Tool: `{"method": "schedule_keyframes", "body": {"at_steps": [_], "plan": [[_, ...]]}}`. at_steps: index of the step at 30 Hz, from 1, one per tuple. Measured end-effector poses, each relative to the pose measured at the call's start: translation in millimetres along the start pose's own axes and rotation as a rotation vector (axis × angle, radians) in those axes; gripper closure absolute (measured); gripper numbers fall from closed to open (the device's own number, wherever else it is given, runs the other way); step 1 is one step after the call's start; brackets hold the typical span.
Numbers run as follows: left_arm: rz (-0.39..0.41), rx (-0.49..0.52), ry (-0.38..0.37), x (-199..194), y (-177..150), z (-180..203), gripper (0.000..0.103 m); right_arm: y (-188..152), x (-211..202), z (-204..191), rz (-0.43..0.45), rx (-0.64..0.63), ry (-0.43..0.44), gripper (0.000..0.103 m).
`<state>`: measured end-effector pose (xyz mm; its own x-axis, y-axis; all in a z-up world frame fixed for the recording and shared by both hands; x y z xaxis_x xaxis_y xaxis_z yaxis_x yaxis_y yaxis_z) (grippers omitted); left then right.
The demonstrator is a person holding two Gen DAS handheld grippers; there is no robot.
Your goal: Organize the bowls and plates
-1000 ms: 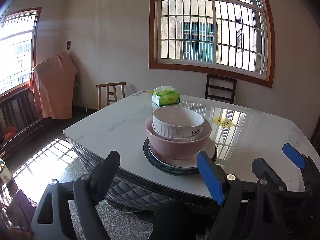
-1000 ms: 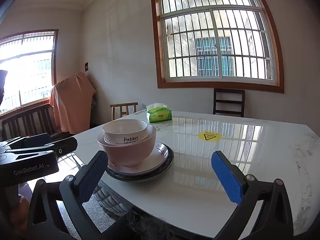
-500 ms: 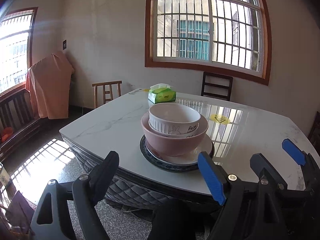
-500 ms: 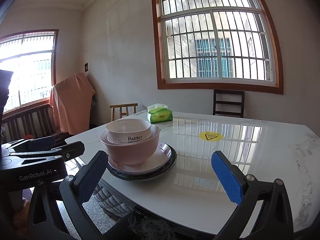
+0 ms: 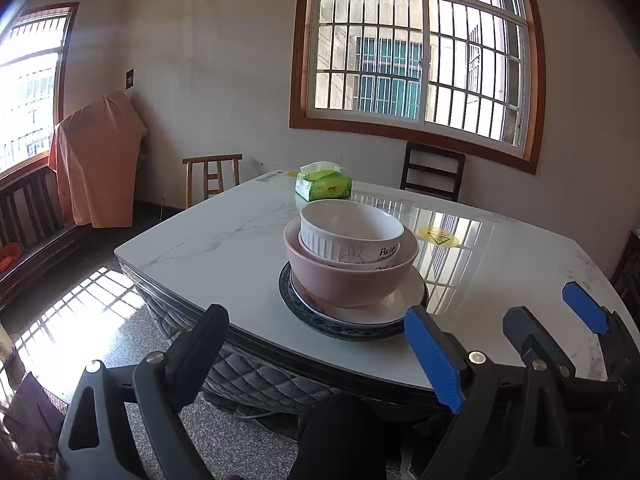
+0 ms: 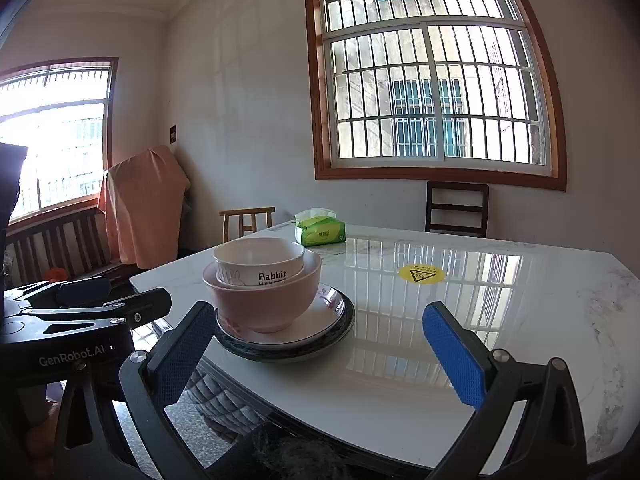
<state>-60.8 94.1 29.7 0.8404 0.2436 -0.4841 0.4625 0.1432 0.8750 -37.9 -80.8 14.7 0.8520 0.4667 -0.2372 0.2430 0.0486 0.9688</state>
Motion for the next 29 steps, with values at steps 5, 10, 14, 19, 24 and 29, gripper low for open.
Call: {"method": "schedule_keyframes", "body": {"at_steps": [5,10,14,19,24,29], "plan": [[-0.012,0.025,0.045,4,-4,3,0.008,1,0,1,-0.003,0.004,0.001,0.000],[-0.023,0.019,0.027,5,-6,1,0.007,1,0,1,-0.004,-0.002,0.005,0.000],[-0.028,0.019,0.047,6,-7,0,0.007,-1,-1,2,-0.007,0.005,0.005,0.000],[-0.002,0.026,0.102,5,-10,1,0.000,-2,-1,3,-0.014,0.007,0.002,0.000],[-0.002,0.059,0.119,8,-9,7,0.000,-4,-1,7,-0.020,0.013,-0.003,0.000],[-0.036,0.049,0.077,11,-10,10,0.000,-9,4,20,-0.054,0.040,-0.014,0.000]]}}
Point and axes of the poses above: each gripper's, at about its wrist camera, not at the fingertips, and x roughly the way its jaws point, z to its right, y to its top, the point moved 3 cm from there along x, roughly the way its jaws point, and after that the axes turned 6 degrees about y, right-handed, at the moved point
